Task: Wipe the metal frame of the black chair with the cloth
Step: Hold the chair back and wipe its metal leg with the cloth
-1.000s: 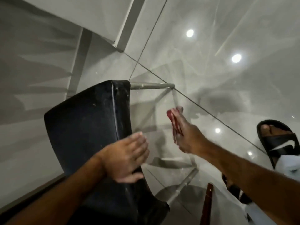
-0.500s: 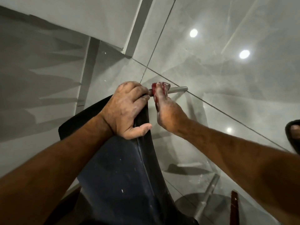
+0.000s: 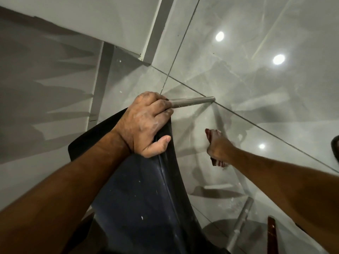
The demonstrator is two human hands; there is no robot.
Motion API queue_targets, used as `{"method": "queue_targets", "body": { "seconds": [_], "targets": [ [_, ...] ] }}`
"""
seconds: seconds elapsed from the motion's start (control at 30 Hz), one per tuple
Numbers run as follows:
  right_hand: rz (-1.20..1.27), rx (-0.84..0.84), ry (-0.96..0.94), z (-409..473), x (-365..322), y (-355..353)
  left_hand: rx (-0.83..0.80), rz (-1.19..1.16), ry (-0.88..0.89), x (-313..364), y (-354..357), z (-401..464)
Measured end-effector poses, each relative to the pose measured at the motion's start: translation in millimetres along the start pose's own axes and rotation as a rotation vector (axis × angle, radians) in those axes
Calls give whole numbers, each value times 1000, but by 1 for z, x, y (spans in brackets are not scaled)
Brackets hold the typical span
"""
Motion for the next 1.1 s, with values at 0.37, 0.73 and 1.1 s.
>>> {"method": "queue_targets", "body": {
  "seconds": [0.37, 0.73, 1.1],
  "targets": [
    [578, 60, -34, 15, -90, -67, -12, 16, -12, -3, 5, 0],
    [977, -82, -73, -3, -95, -54, -48, 14, -30, 0, 0, 1],
    [742, -150, -497, -59, -94, -26, -74, 15, -38, 2, -2, 3]
  ]
}}
Point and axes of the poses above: each hand's wrist, its own z-axis towards the middle knuckle, its own y-axis out of the palm, x = y × z, the point moved 1 cm from there along z, towards the middle knuckle, and after that the axes turned 4 degrees about -z, right-handed, at the moved point
